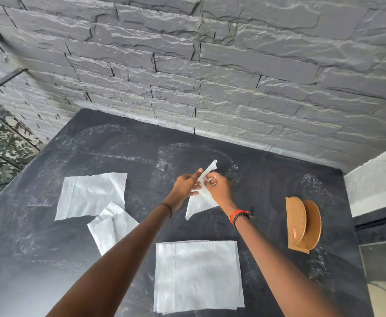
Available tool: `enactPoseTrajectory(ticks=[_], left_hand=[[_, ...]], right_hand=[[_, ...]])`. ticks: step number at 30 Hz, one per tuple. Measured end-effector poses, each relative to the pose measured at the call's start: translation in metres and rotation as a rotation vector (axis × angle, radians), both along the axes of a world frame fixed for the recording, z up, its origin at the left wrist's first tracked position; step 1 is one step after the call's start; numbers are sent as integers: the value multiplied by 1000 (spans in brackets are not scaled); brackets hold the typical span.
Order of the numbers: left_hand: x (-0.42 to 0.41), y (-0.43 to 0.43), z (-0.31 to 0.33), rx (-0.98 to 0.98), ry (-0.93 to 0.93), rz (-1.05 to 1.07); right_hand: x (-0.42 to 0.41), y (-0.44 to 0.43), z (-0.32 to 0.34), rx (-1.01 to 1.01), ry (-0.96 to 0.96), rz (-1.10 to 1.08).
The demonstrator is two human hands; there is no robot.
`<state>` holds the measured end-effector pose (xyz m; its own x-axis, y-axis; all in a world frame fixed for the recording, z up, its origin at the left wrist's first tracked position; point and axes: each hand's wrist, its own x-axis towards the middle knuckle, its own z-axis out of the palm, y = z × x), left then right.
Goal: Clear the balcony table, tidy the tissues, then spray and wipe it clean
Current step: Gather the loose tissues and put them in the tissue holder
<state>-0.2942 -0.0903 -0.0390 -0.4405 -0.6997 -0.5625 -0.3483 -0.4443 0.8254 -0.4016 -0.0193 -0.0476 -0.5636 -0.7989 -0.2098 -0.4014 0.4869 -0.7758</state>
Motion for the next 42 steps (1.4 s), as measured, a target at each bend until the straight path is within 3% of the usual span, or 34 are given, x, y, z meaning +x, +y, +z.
enactPoseTrajectory(ticks=[11,18,26,29,32,37,39,42], left_hand=[[22,8,17,38,84,-58],[45,26,34,66,157,-136],[73,52,54,84,242,-311],[82,59,54,-49,167,-426],[90,62,53,-191,61,-391],[111,56,43,-490,-136,-429],[119,57,38,-506,-156,-447],[132,64,35,-484,-168,-456]], right_hand=[[33,37,27,-162,-171,206],[42,57,44,-415,-255,-147],[55,71,62,-372,-319,-110],[58,82,68,-349,-296,-100],[54,93,72,-281,-251,-64],[35,110,81,-29,-199,72],[30,119,85,42,-174,157],[23,134,86,35,-296,211]])
